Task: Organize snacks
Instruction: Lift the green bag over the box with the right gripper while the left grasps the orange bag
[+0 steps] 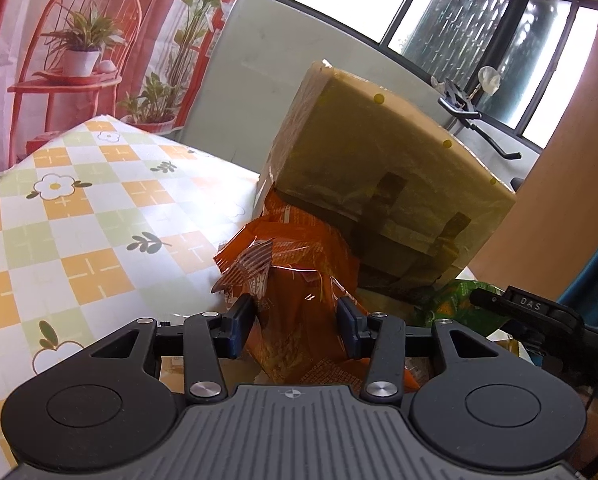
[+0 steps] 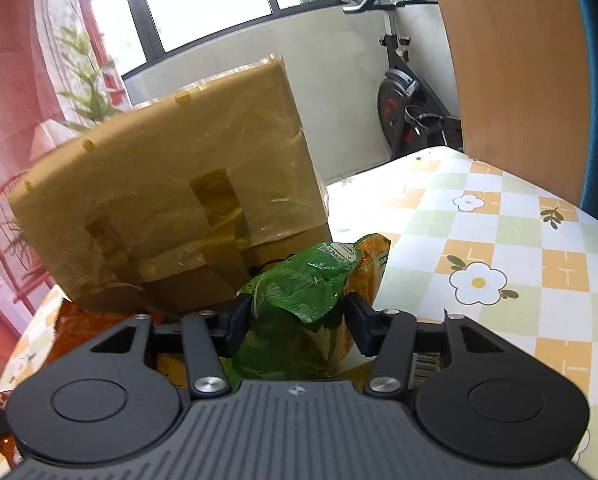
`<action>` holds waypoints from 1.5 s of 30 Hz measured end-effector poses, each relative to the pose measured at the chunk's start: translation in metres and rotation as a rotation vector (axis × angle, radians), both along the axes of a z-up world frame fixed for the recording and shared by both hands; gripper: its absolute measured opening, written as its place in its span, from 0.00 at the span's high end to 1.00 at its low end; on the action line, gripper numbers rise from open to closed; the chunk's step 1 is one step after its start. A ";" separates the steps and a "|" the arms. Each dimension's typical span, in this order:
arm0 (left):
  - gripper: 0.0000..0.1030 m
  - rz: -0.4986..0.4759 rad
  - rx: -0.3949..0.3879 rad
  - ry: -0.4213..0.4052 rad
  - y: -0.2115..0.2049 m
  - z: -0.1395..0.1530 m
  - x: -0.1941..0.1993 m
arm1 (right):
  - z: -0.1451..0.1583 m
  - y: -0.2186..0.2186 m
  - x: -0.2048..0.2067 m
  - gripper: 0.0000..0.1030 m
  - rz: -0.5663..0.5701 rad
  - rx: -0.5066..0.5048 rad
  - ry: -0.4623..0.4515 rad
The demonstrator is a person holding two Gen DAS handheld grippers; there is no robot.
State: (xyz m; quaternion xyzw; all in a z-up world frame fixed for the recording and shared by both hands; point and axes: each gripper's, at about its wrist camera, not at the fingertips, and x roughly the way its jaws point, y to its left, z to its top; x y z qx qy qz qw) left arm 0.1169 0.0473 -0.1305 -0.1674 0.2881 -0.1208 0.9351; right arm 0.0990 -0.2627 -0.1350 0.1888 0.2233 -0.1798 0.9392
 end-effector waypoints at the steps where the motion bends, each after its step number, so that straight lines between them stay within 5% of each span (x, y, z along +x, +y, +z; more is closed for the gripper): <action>1: 0.54 -0.002 0.001 -0.007 0.000 0.002 -0.001 | 0.002 0.002 -0.004 0.49 0.004 0.001 -0.011; 19: 0.55 0.006 0.006 -0.158 0.003 0.039 -0.020 | 0.038 0.042 -0.044 0.49 0.122 -0.064 -0.150; 30: 0.56 -0.049 -0.006 -0.242 -0.004 0.086 0.010 | 0.073 0.041 -0.042 0.49 0.174 -0.118 -0.247; 35: 0.65 -0.076 0.014 -0.294 -0.015 0.117 0.031 | 0.101 0.033 -0.031 0.49 0.198 -0.140 -0.305; 42: 0.63 -0.144 0.010 -0.170 -0.021 0.098 0.059 | 0.122 0.025 -0.012 0.49 0.212 -0.170 -0.340; 45: 0.44 -0.158 0.016 -0.076 -0.012 0.072 0.059 | 0.112 0.027 -0.011 0.49 0.232 -0.169 -0.326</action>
